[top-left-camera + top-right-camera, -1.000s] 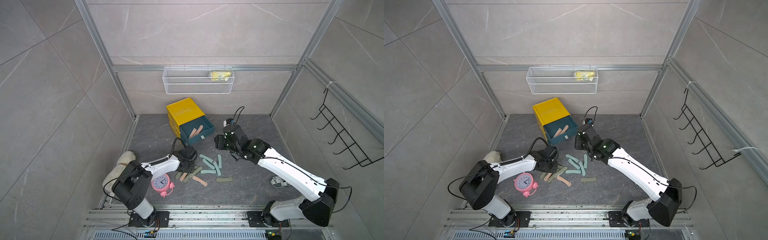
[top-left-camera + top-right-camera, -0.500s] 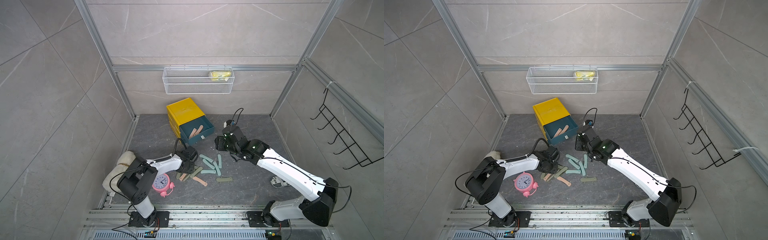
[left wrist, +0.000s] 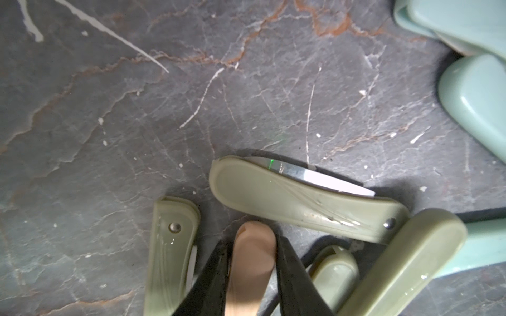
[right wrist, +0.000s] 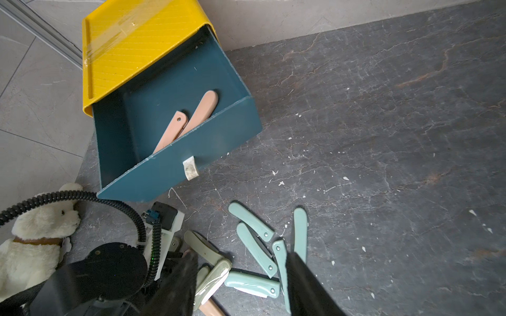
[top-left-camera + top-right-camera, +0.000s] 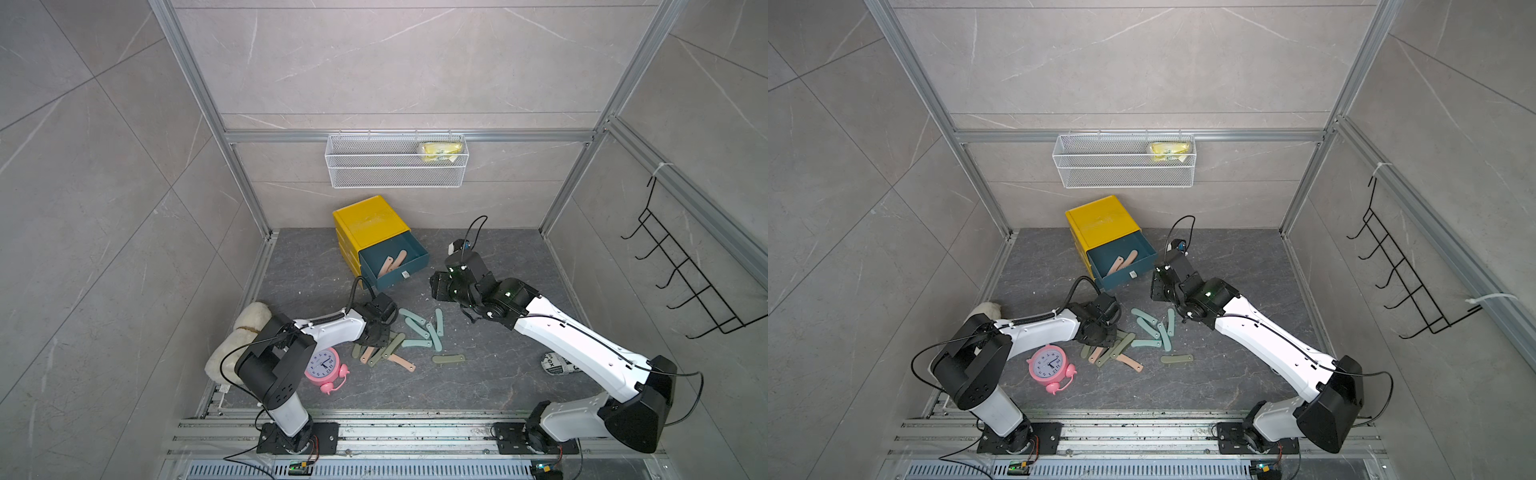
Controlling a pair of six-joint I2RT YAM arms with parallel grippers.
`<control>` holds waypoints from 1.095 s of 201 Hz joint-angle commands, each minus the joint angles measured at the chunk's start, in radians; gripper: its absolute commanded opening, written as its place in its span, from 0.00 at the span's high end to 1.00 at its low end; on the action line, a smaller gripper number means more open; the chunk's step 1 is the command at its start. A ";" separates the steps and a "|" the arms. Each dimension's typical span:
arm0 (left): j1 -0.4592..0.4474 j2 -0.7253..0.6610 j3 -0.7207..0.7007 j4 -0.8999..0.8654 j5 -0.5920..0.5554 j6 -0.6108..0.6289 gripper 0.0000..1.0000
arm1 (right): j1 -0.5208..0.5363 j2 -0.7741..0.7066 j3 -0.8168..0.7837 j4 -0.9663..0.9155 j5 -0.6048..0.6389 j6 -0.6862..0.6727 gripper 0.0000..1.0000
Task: Place the fruit knives into the drawer by color
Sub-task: Pick up the fruit knife from the center of the board, then place the fruit knife in the drawer.
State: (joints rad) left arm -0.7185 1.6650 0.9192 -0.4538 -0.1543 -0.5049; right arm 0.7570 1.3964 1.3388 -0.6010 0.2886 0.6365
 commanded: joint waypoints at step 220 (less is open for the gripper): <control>0.034 -0.059 0.852 -0.255 -0.127 0.236 0.74 | -0.024 -0.029 -0.017 -0.020 0.001 0.037 0.46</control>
State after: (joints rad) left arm -0.7204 1.4841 1.6516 -0.7238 -0.2615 -0.3599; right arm 0.7380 1.3956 1.3312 -0.6018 0.2878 0.6594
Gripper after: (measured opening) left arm 0.269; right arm 0.541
